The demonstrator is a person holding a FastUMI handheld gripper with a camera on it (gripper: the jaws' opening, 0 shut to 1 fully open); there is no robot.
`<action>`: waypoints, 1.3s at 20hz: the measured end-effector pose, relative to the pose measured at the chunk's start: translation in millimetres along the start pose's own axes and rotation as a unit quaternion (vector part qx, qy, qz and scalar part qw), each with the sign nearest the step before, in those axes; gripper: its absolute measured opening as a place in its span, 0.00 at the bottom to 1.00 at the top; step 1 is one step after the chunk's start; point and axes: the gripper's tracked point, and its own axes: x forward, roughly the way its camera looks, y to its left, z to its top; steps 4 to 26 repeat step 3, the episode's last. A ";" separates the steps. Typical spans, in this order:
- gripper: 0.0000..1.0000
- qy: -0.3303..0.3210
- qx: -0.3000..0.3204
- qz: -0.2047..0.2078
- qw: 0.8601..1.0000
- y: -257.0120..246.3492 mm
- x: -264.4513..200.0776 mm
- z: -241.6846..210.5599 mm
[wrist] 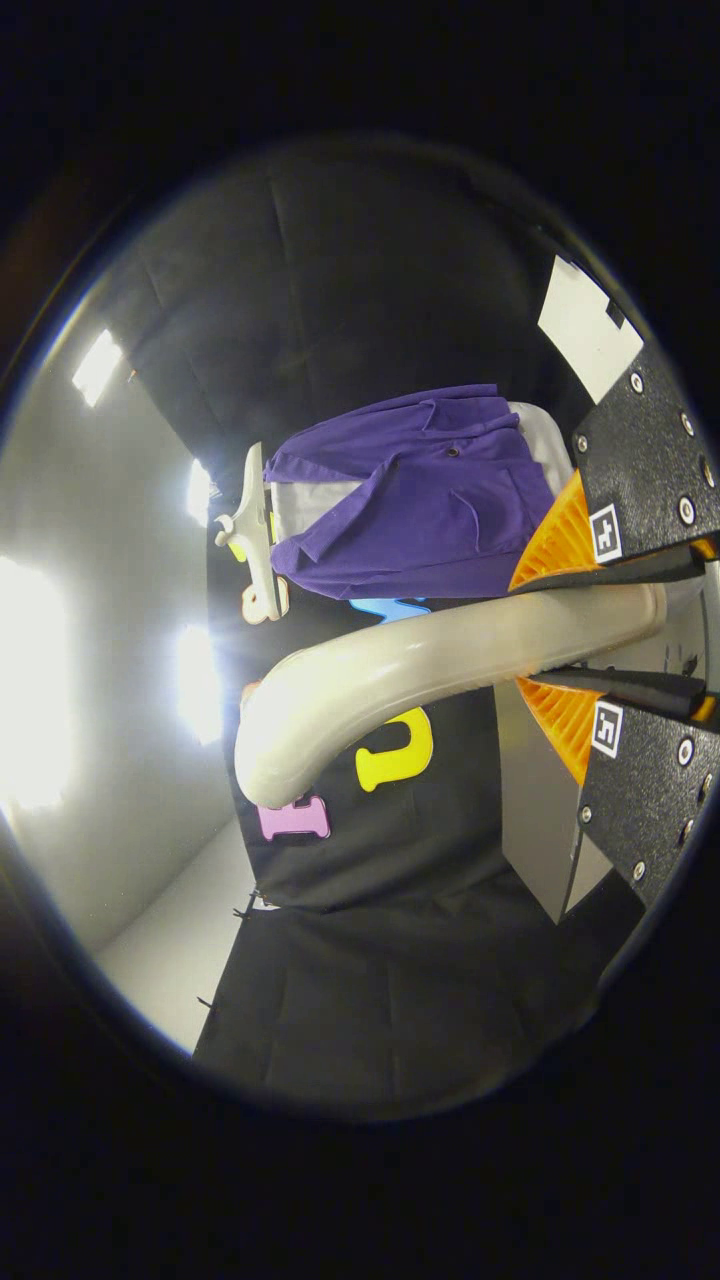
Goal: Iron the clothes twice with a garment steamer, once on the left side and once on the right side.
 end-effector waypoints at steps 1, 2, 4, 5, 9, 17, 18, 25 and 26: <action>0.35 -0.003 -0.001 -0.001 1.000 0.2 -2.3 0.5; 0.35 -0.001 -0.009 -0.005 1.000 -1.5 -3.8 -0.4; 0.35 -0.002 -0.024 -0.011 1.000 -3.3 -6.6 -0.9; 0.35 -0.002 -0.024 -0.011 1.000 -3.3 -6.6 -0.9; 0.35 -0.002 -0.024 -0.011 1.000 -3.3 -6.6 -0.9; 0.35 -0.002 -0.024 -0.011 1.000 -3.3 -6.6 -0.9; 0.35 -0.002 -0.024 -0.011 1.000 -3.3 -6.6 -0.9; 0.35 -0.002 -0.024 -0.011 1.000 -3.3 -6.6 -0.9; 0.35 -0.002 -0.024 -0.011 1.000 -3.3 -6.6 -0.9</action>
